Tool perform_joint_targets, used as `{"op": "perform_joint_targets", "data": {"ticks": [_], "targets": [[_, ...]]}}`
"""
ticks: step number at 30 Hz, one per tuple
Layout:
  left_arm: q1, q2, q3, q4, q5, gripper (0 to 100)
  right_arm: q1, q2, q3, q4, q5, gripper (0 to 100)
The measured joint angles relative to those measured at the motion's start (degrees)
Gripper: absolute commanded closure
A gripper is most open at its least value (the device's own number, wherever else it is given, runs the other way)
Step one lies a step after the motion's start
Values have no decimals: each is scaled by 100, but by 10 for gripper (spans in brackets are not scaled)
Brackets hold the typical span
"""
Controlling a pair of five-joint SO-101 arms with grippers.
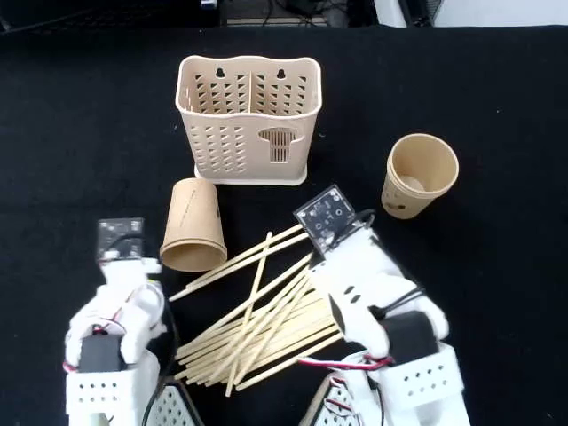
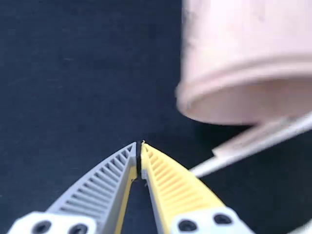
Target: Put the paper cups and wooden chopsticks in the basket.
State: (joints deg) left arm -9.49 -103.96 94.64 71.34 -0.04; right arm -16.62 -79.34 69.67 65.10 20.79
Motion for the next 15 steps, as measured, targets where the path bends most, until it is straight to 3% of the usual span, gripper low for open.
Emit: {"op": "perform_joint_targets", "data": {"ticks": [6,8,11,15], "targets": [[-1582,-9,-290,-316,0,955,-844,0,607,-800,-53,783],[-1925,-18,-193,-554,-176,916,-1125,0,642,-993,-237,741],[-2075,18,167,-774,-668,852,-1380,0,642,-1134,-501,687],[-2119,0,167,-791,-738,807,-1785,0,651,-1468,-870,710]]}}
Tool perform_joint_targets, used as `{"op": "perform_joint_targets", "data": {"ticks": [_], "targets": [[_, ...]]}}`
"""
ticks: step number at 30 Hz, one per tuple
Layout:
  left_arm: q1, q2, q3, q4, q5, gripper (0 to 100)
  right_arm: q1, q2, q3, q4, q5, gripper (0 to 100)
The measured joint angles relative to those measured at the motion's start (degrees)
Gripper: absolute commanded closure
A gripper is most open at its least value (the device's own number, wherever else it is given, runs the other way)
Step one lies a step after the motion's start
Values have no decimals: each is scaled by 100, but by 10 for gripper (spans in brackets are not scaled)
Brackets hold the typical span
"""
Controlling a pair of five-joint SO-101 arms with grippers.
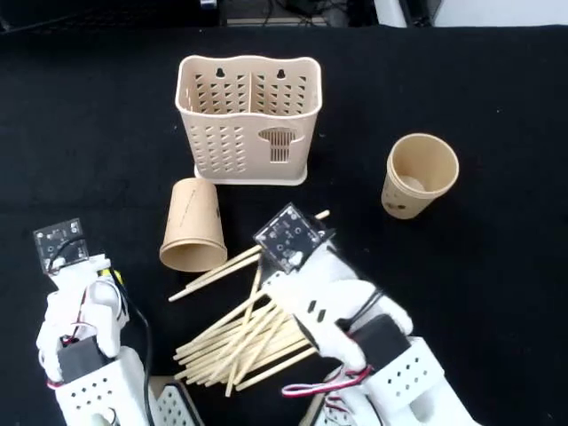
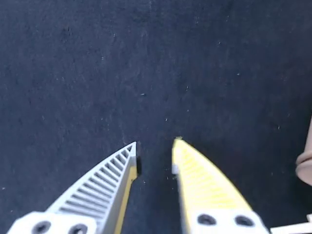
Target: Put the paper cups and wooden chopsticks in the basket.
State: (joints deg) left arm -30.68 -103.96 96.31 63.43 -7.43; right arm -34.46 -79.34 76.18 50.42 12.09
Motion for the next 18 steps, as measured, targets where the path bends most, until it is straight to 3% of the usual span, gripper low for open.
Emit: {"op": "perform_joint_targets", "data": {"ticks": [7,18], "targets": [[0,0,9,0,176,803,-571,325,396,-1178,-141,709],[0,0,9,0,176,802,-686,3341,-527,-2198,-141,708]]}}
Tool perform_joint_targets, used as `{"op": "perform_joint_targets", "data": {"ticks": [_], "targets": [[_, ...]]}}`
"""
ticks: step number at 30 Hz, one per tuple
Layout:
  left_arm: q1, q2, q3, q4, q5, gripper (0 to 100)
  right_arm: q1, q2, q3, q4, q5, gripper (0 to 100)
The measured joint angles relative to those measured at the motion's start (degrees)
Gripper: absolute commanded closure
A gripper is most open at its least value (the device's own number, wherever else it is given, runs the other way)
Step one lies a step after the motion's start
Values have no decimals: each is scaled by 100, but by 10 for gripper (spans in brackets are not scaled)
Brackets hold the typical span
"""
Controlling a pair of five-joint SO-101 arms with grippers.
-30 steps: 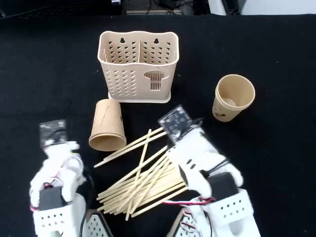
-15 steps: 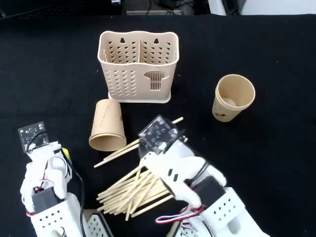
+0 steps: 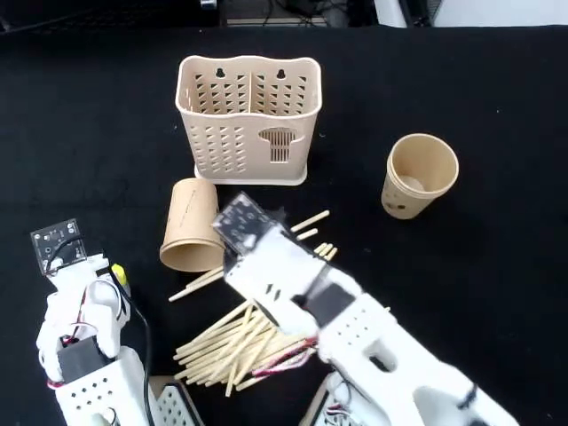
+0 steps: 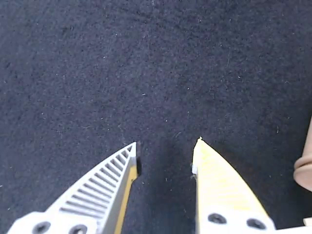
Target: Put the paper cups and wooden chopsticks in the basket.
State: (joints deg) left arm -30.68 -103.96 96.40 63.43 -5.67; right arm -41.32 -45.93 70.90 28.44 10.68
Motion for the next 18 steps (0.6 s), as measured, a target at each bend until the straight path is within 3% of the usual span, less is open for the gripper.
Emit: {"op": "perform_joint_targets", "data": {"ticks": [12,18], "targets": [[0,0,0,0,0,801,-431,1538,-791,-352,-299,711],[0,0,0,0,0,802,-440,2171,-826,-1196,-352,712]]}}
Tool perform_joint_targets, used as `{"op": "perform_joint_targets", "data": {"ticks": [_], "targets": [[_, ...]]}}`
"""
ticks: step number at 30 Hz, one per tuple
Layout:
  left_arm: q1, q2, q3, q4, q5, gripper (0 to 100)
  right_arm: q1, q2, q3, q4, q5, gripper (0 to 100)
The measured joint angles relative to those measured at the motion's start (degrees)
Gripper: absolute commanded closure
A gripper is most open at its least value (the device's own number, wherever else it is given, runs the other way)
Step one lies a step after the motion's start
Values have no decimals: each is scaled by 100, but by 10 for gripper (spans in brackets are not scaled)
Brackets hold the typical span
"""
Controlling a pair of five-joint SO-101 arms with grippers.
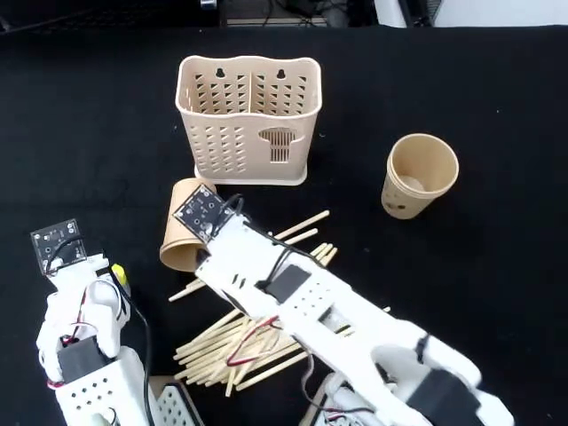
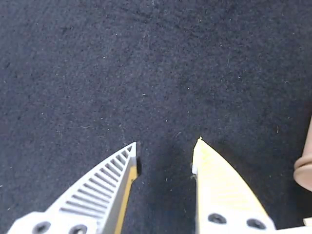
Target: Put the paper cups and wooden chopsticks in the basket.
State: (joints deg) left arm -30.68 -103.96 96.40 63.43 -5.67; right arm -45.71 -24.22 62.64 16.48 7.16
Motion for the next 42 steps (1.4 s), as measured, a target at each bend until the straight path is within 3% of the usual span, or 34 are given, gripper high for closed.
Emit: {"op": "perform_joint_targets", "data": {"ticks": [5,11,17,22,26,34,39,42], "targets": [[0,0,0,0,0,803,0,774,0,-730,0,734],[0,0,0,0,0,802,105,932,0,-835,0,992],[0,0,0,0,0,802,176,897,0,-835,607,985],[0,0,0,0,0,802,387,-35,220,-800,738,985],[0,0,0,0,0,801,695,-1310,299,185,747,985],[0,0,0,0,0,802,1741,-3613,-870,3648,1451,985],[0,0,0,0,0,803,2620,-3851,-2224,5310,1820,985],[0,0,0,0,0,804,3323,-3657,-2875,5749,2013,985]]}}
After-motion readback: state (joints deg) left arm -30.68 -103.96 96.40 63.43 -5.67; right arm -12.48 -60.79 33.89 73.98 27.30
